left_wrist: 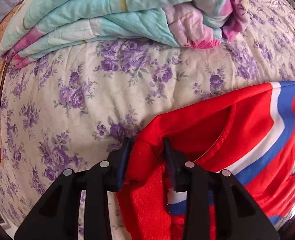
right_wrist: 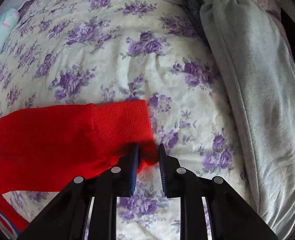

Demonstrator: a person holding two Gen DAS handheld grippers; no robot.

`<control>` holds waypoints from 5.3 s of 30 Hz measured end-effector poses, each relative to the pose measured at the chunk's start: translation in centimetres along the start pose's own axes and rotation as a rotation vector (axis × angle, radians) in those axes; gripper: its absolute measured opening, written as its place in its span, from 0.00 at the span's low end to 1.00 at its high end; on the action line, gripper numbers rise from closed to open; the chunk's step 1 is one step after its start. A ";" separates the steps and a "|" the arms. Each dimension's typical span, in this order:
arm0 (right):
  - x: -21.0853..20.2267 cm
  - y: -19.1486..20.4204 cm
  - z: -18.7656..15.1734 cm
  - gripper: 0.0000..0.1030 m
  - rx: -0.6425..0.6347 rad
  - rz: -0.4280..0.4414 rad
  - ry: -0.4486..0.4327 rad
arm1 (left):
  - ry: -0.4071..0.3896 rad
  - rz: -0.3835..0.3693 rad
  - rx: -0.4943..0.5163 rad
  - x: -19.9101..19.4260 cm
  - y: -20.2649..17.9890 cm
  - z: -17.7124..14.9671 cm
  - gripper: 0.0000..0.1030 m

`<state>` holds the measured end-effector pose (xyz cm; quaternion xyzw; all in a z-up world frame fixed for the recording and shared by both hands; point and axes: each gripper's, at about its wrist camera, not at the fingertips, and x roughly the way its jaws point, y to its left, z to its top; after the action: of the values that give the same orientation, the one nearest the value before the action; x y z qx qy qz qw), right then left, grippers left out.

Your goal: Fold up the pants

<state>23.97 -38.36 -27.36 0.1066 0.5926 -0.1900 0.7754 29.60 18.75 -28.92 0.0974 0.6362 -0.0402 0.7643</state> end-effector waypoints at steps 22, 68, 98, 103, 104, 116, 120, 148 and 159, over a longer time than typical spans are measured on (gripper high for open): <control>-8.6 43.7 2.4 0.78 -1.171 0.441 -0.036 | 0.102 -0.072 0.038 0.9 4.4 3.5 0.76; -17.6 35.1 -22.4 0.04 -1.060 0.604 -0.065 | -0.098 -0.121 0.132 -10.3 -3.9 -12.8 0.17; -14.9 31.1 -25.2 0.32 -0.885 0.704 0.144 | -0.036 -0.173 -0.306 -6.1 -13.9 -17.7 0.29; -16.1 22.9 -16.4 0.34 -0.656 0.551 0.127 | -0.043 -0.138 -0.291 -6.3 -14.7 -17.9 0.29; -15.7 20.9 -13.6 0.34 -0.577 0.482 0.115 | -0.045 -0.143 -0.301 -6.3 -14.6 -17.8 0.29; -5.1 15.2 1.3 0.48 -0.048 0.196 0.367 | -0.051 -0.193 -0.344 -6.0 -12.8 -18.5 0.29; -2.3 17.0 1.1 0.54 -0.063 0.045 0.422 | -0.051 -0.210 -0.358 -5.9 -12.0 -18.9 0.29; -4.6 -4.5 -26.1 0.02 0.211 0.436 0.039 | 0.032 -0.105 -0.159 -7.6 -14.2 -17.2 0.23; -11.3 -3.3 -26.4 0.45 -0.073 0.108 0.047 | 0.000 -0.237 -0.007 -7.5 -24.1 -16.8 0.25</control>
<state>-3.14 -29.11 -23.52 0.1143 0.6105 -0.1237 0.7739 7.48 -1.88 -26.83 0.0187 0.6433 -0.1280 0.7546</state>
